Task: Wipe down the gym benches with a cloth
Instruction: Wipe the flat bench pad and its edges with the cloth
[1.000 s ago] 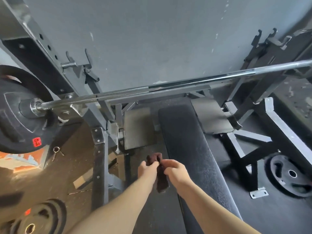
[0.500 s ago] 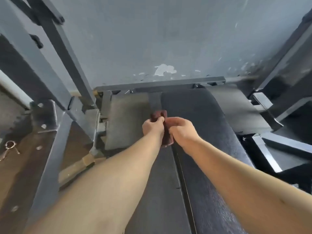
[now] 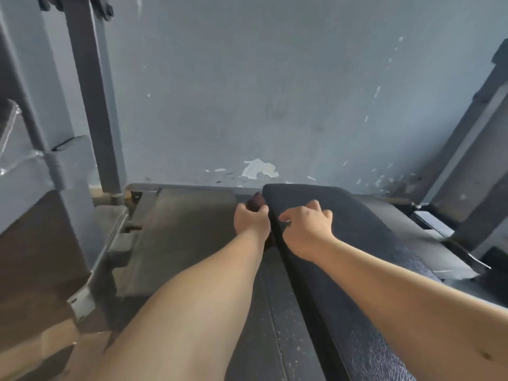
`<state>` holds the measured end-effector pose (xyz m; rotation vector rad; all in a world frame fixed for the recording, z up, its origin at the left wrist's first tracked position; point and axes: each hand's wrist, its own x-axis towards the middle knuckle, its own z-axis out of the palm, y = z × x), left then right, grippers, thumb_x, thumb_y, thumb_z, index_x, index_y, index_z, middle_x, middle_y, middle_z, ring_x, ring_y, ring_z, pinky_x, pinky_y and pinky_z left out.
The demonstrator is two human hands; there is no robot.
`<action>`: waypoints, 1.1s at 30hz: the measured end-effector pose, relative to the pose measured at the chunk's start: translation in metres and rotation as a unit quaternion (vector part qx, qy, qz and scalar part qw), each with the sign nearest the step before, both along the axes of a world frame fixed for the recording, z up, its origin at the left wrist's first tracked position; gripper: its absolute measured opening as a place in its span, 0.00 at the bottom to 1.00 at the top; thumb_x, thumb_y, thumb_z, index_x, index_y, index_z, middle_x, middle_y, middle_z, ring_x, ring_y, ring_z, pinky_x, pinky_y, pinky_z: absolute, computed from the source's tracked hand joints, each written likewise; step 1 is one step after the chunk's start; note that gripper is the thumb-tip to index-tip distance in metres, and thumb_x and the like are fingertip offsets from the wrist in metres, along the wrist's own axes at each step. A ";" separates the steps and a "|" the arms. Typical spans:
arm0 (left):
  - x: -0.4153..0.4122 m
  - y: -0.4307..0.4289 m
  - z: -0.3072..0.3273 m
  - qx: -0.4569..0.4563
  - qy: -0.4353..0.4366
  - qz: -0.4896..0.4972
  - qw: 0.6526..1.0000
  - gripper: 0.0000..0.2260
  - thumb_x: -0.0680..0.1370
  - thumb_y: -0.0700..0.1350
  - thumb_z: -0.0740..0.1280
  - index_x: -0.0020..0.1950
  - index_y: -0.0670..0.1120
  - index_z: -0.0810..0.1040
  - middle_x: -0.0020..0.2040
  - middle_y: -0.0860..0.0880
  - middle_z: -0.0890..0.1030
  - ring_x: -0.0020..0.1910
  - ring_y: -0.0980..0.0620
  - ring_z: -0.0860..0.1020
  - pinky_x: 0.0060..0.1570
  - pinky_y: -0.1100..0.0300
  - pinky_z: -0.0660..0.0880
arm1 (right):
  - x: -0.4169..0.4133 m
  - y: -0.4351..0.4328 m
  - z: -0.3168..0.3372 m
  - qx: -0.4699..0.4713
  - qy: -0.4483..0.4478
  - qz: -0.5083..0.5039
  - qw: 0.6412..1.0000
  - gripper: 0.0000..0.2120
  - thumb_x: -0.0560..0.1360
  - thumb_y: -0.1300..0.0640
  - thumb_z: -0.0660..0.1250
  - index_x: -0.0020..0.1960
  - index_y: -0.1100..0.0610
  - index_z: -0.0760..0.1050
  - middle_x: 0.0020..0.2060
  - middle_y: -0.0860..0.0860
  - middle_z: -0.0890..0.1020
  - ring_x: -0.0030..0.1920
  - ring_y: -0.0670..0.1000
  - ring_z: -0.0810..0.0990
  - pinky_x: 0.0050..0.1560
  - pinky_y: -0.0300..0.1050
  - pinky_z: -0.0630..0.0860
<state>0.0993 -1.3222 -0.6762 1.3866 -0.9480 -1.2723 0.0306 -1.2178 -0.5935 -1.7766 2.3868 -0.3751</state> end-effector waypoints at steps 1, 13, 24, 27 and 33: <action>-0.002 -0.005 -0.001 -0.007 0.002 -0.008 1.000 0.16 0.80 0.48 0.69 0.66 0.46 0.74 0.57 0.46 0.80 0.51 0.46 0.80 0.47 0.56 0.76 | 0.004 -0.002 0.001 0.009 0.025 0.013 1.000 0.21 0.78 0.63 0.60 0.67 0.46 0.78 0.58 0.51 0.70 0.65 0.58 0.63 0.69 0.49 0.64; -0.007 -0.043 0.009 -0.039 -0.116 -0.109 0.987 0.15 0.83 0.48 0.63 0.65 0.41 0.79 0.59 0.42 0.81 0.56 0.41 0.79 0.52 0.56 0.72 | 0.006 -0.006 -0.001 0.083 0.109 0.053 0.989 0.21 0.77 0.62 0.57 0.64 0.50 0.79 0.58 0.53 0.76 0.60 0.54 0.64 0.69 0.54 0.63; 0.006 0.018 -0.011 -0.071 -0.091 -0.109 0.987 0.09 0.82 0.42 0.64 0.52 0.41 0.84 0.47 0.45 0.83 0.48 0.46 0.81 0.50 0.52 0.79 | -0.011 -0.001 0.005 0.088 0.069 0.068 0.991 0.26 0.78 0.68 0.54 0.67 0.50 0.78 0.67 0.52 0.75 0.70 0.57 0.64 0.70 0.54 0.61; 0.007 0.035 -0.014 -0.114 -0.127 -0.133 0.976 0.11 0.83 0.39 0.63 0.53 0.43 0.86 0.46 0.49 0.84 0.46 0.51 0.80 0.45 0.58 0.73 | -0.014 0.003 0.002 0.073 0.072 0.069 0.992 0.22 0.77 0.66 0.56 0.65 0.55 0.80 0.63 0.53 0.76 0.59 0.53 0.64 0.65 0.50 0.63; -0.005 -0.016 -0.009 -0.047 -0.127 -0.082 0.987 0.13 0.83 0.48 0.64 0.58 0.42 0.83 0.55 0.42 0.84 0.57 0.40 0.81 0.61 0.48 0.78 | -0.017 -0.002 -0.014 0.092 0.114 0.080 0.986 0.23 0.77 0.63 0.55 0.66 0.48 0.78 0.65 0.48 0.77 0.67 0.55 0.65 0.68 0.53 0.63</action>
